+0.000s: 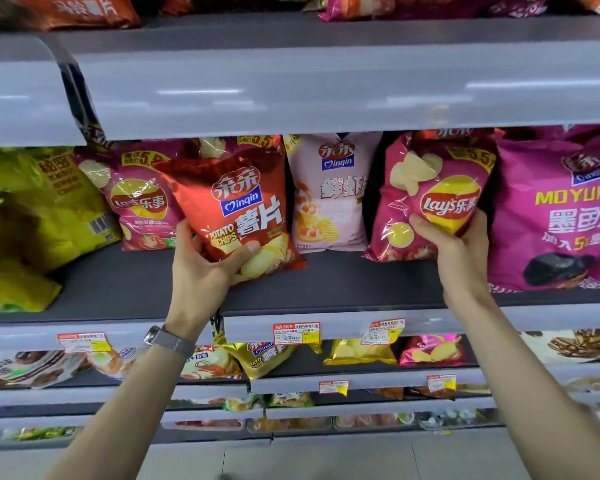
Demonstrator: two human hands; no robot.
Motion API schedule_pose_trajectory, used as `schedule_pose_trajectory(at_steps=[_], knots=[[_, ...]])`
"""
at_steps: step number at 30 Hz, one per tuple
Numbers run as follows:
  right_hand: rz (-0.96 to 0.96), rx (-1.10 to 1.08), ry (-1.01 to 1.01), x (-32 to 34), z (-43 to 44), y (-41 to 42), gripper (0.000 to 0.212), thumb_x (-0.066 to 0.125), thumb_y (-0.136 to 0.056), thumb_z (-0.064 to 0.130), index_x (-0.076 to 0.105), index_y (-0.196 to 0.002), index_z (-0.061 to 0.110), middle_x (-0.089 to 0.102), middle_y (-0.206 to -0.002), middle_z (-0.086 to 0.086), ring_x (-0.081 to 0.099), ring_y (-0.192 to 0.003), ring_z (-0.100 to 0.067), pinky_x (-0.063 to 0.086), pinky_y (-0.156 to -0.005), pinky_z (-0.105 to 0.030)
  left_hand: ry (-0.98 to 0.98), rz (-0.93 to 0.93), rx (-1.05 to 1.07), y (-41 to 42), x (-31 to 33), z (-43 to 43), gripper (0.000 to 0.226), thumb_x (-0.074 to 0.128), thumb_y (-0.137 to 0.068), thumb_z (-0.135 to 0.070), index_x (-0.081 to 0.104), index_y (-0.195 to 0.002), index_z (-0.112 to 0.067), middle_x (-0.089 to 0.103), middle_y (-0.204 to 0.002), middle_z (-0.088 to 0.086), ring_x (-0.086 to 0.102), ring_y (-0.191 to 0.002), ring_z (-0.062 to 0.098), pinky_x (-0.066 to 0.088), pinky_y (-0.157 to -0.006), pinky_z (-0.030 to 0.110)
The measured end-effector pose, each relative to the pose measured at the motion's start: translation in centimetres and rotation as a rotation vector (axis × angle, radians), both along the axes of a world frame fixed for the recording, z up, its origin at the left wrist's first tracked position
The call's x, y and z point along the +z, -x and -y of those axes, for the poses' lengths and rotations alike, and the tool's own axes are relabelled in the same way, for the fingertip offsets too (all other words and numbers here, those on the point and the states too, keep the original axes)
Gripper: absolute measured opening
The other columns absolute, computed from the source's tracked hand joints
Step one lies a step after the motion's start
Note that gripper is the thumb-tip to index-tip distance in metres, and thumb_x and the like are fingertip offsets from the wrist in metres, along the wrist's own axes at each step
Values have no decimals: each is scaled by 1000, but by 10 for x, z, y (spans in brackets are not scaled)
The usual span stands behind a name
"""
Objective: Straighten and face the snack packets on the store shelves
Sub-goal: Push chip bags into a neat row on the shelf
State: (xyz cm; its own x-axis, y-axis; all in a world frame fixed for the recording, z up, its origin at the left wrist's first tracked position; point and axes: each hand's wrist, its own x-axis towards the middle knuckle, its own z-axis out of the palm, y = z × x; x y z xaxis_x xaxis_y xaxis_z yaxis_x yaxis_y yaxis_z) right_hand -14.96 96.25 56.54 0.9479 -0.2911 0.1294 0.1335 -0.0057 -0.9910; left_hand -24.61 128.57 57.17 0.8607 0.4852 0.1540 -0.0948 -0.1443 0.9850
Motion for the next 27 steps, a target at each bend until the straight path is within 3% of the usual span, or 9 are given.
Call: schedule_pose_trajectory(at_steps=[5,12,16,21,24,27], knots=[[14,93,47,3,-10,36,72,88,-79,25,51,-139,16,70,-122,7,69,-105,1,54,-82,-14,-31,6,15,-10,3,9,84,97,-67,-40,49,-133,-20,75,-124,-3,75,-110,16,63,-92,50],[-27,207,35,7,-33,67,75,86,-70,38,49,-135,29,69,-116,15,68,-102,5,54,-75,-11,-54,13,14,-15,8,17,83,97,-73,-28,47,-138,-17,73,-126,-3,74,-110,11,63,-93,48],[-39,263,21,3,-54,79,80,86,-67,40,48,-137,26,68,-118,13,68,-101,5,54,-73,-10,13,43,77,8,15,5,80,95,-75,-19,47,-140,-16,75,-124,1,76,-110,19,63,-91,48],[-41,274,27,-7,-97,79,85,90,-70,43,44,-141,31,65,-126,12,68,-107,1,59,-79,-17,43,63,218,50,25,-21,77,91,-73,-13,48,-137,-8,77,-119,1,77,-105,17,65,-82,34],[-15,271,-9,-9,-127,76,83,92,-75,38,43,-141,32,61,-130,10,65,-113,0,58,-83,-16,30,66,297,72,27,-37,74,91,-74,-12,47,-134,-8,76,-119,3,77,-103,17,66,-83,39],[12,253,8,-8,-161,71,88,92,-73,44,41,-142,31,53,-133,8,60,-119,-2,56,-90,-19,19,48,348,90,27,-47,71,90,-74,-13,48,-131,-17,76,-119,0,77,-103,15,66,-84,40]])
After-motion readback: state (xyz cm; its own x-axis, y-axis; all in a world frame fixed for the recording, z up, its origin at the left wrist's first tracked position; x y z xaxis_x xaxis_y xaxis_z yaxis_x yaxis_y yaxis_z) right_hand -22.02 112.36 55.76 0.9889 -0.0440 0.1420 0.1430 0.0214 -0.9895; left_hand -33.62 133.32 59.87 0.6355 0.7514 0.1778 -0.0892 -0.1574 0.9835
